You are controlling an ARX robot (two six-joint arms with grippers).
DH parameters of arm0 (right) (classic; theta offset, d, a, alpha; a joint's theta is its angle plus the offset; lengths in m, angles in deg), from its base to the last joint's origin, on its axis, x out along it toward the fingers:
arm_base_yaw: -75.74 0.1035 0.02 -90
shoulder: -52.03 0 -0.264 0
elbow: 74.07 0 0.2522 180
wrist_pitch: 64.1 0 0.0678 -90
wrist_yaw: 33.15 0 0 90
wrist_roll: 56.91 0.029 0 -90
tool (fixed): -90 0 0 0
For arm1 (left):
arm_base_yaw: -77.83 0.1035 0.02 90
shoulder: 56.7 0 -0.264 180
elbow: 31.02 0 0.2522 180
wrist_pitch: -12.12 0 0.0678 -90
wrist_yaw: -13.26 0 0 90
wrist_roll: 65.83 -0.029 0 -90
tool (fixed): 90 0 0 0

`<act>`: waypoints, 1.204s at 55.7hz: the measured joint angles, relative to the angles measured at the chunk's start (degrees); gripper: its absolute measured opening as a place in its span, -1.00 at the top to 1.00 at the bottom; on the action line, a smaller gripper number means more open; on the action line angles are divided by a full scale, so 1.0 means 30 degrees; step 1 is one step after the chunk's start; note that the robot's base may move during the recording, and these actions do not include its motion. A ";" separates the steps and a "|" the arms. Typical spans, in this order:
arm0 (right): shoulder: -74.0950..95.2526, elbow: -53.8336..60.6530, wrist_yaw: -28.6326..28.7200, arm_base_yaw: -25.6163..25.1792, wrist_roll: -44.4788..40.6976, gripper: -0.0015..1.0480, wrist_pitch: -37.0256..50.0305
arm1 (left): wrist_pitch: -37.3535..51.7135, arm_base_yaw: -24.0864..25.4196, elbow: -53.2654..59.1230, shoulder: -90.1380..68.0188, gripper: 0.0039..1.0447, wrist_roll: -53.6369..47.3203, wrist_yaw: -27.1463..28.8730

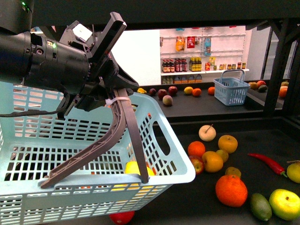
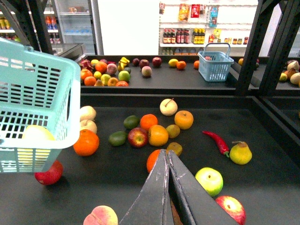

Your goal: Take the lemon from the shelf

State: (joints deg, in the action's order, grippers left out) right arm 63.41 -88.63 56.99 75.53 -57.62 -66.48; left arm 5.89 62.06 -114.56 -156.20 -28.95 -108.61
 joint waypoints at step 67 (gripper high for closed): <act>-0.3701 -0.0007 -0.0036 0.0015 0.0029 -0.86 -0.3759 | 0.2361 0.0015 0.0255 -0.0087 0.76 0.2375 0.1086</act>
State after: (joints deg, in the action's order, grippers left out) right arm 52.30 -88.65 56.88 75.58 -57.53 -77.76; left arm 12.97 62.10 -113.80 -156.47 -21.83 -105.36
